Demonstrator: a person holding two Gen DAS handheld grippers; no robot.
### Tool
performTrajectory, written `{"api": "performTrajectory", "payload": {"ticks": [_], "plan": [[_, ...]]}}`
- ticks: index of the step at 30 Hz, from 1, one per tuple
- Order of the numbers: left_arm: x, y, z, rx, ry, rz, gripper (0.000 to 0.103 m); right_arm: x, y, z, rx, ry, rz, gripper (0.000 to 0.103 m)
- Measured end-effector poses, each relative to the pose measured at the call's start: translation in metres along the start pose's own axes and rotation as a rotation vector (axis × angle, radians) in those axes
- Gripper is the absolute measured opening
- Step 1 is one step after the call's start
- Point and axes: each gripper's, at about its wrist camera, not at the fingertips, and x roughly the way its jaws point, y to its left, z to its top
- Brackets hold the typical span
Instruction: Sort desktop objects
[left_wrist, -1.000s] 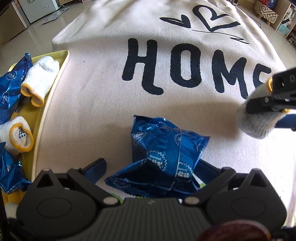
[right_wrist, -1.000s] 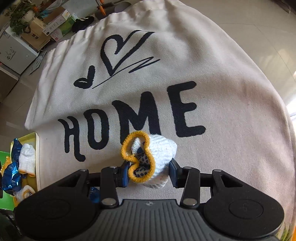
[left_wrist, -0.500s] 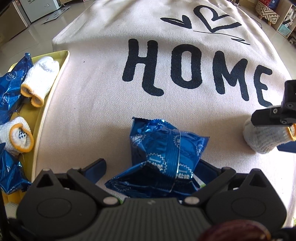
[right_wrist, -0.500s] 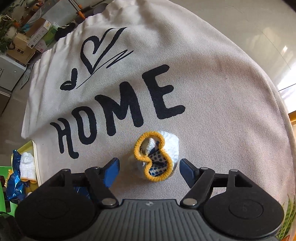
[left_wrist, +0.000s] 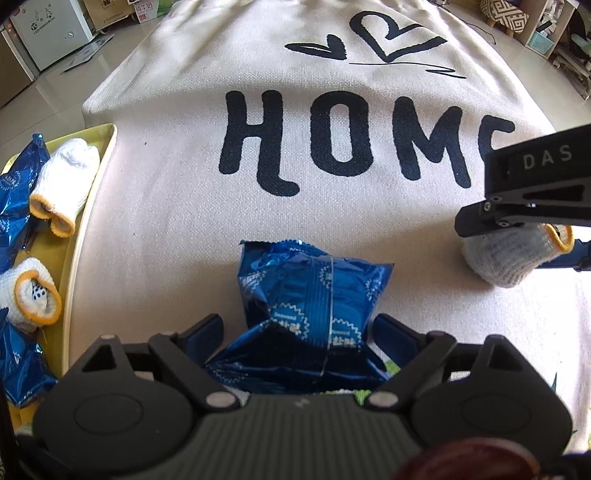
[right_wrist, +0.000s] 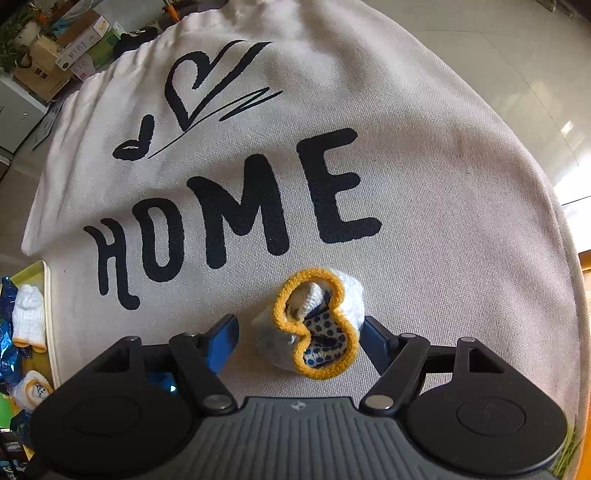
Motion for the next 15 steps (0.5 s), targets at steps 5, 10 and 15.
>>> {"api": "performTrajectory", "payload": {"ticks": [5, 10, 15], "plan": [[-0.013, -0.003, 0.000, -0.015, -0.004, -0.041, 0.072, 0.002, -0.001, 0.002, -0.006, -0.023, -0.001, 0.050], [-0.026, 0.007, -0.001, -0.035, -0.039, -0.061, 0.071, -0.005, -0.001, 0.005, -0.001, -0.053, 0.027, 0.046], [-0.043, 0.011, 0.011, -0.063, -0.085, -0.088, 0.071, -0.022, -0.002, 0.008, 0.005, -0.096, 0.084, 0.046]]}}
